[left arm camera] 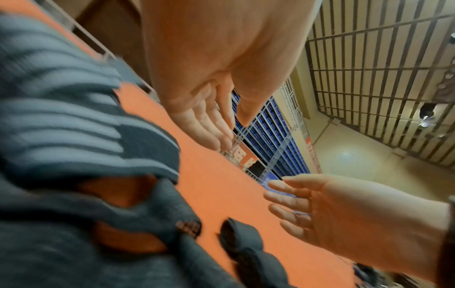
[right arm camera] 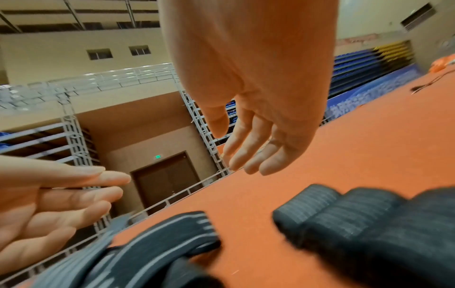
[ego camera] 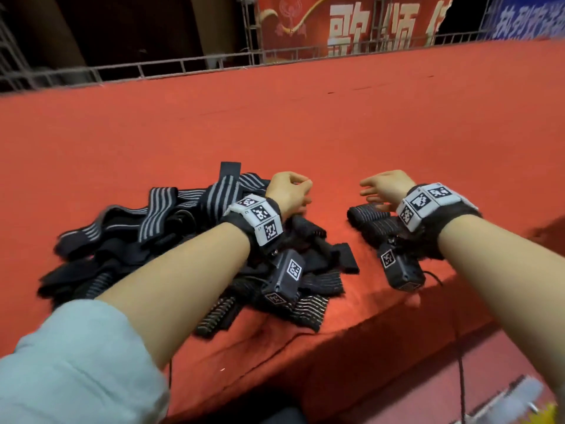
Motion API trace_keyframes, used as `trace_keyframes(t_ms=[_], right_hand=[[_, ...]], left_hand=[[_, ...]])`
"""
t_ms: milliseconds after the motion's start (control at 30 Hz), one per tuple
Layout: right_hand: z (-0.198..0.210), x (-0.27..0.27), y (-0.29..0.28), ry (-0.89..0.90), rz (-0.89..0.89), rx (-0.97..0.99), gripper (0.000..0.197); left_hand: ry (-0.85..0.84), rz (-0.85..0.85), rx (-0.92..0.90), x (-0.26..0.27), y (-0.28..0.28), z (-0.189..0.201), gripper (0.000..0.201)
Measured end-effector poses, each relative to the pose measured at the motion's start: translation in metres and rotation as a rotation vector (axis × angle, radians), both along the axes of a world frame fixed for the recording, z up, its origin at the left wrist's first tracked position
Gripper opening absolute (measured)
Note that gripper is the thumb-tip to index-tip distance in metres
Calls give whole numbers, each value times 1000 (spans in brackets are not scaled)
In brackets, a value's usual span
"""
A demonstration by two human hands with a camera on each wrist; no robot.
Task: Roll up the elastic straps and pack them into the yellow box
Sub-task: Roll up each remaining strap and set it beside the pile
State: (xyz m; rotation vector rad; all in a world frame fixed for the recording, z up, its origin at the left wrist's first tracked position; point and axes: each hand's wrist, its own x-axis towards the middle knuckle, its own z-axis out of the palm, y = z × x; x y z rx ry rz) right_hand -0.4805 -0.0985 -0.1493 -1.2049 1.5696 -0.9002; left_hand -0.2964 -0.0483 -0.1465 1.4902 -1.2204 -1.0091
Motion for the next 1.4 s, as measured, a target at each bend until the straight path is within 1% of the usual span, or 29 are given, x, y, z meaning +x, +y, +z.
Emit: trace_keyframes(t_ms=[67,133,200,267,300,333,400,433,500,600,700,767,867,933,1033,1167,1233,1300,1400], right_hand=[[0,35,18,-42,61,7,19],[-6,85,53,-66,154,35,22],[-14,118,72,-89,229,70,23],[-22,152,95,-53,328,90,27],[-26,166,103,24,373,49,28],[-30,179,112,137,401,-41,25],[-36,197,130,403,415,-219,14],[-40,203,139,486,439,-260,11],[-52,210,150,579,483,-284,20],[-65,214,155,653,473,-311,34],[-76,217,159,745,490,-346,42],[-85,214,160,792,514,-332,47],[-98,211,158,776,520,-271,53],[-102,208,156,763,534,-255,55],[-107,208,153,761,531,-293,47],[-104,205,154,671,501,-348,39],[-93,202,156,567,422,-391,31],[-82,200,159,478,289,-498,25],[-71,203,163,342,22,-654,34]], left_hand=[[-77,29,5,38,21,13,13],[-117,124,3,89,57,24,21],[-146,195,31,119,73,30,23],[-154,261,31,146,101,31,27],[-153,298,18,157,116,31,29],[-162,337,10,168,131,28,31],[-152,399,16,189,157,14,33],[-128,416,36,198,168,4,33],[-72,425,92,213,185,-17,31],[14,432,150,227,200,-51,25],[57,391,134,230,204,-77,18],[106,365,100,227,203,-89,15],[172,372,97,224,202,-109,23],[156,384,89,224,203,-121,30],[56,375,74,225,202,-129,39],[17,400,59,224,200,-128,39],[35,408,54,224,199,-128,38],[90,415,52,223,198,-125,38],[124,407,39,223,199,-123,43]])
